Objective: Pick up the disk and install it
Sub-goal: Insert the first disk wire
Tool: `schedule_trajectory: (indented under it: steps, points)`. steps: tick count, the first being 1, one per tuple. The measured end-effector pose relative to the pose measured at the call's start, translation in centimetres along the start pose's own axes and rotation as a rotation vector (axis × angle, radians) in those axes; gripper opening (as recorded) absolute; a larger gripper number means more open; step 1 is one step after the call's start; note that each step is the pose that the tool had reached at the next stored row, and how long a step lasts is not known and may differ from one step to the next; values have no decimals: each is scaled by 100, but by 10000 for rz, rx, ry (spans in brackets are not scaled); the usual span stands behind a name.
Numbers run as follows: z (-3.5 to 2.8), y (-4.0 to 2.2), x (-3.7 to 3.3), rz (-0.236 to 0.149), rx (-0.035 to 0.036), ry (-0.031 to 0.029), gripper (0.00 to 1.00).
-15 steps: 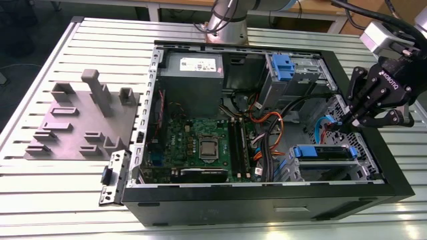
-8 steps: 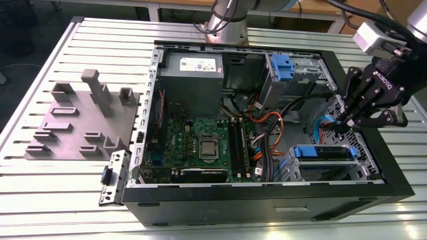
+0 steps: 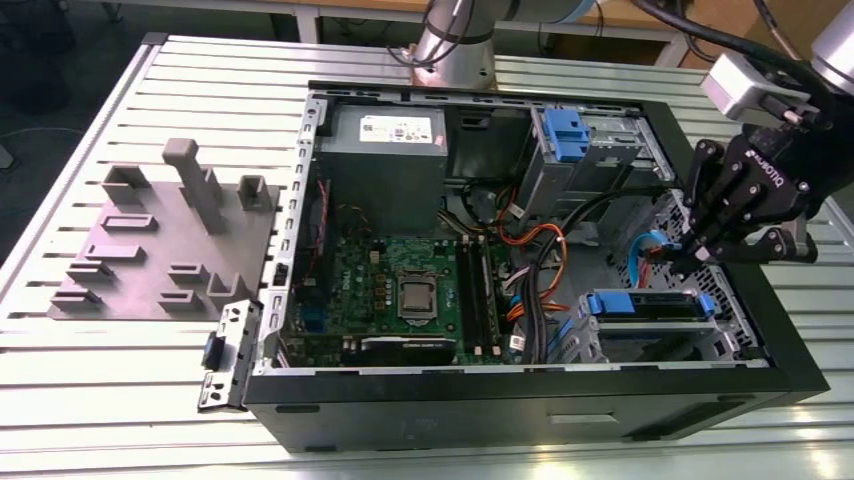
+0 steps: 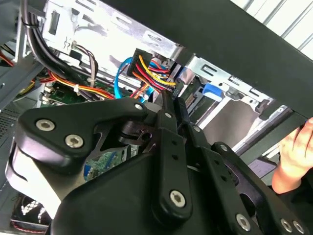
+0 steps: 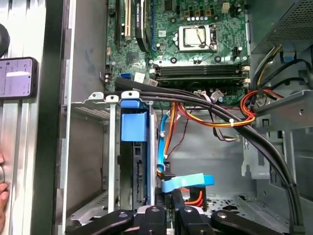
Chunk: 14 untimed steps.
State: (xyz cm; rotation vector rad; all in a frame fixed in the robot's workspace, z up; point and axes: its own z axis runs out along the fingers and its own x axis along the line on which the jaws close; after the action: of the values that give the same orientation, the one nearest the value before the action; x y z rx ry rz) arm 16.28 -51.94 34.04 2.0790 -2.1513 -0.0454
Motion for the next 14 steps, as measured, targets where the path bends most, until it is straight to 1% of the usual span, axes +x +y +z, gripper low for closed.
schedule_trajectory:
  steps: [2, 6, 10, 14]
  points:
    - [4, 14, 21, -11, 58, 0, 16]
    - [11, 56, 41, -38, 171, -4, 16]
    - [18, 78, 89, -48, 288, -5, 16]
    - [25, 96, 131, -59, 421, -9, 16]
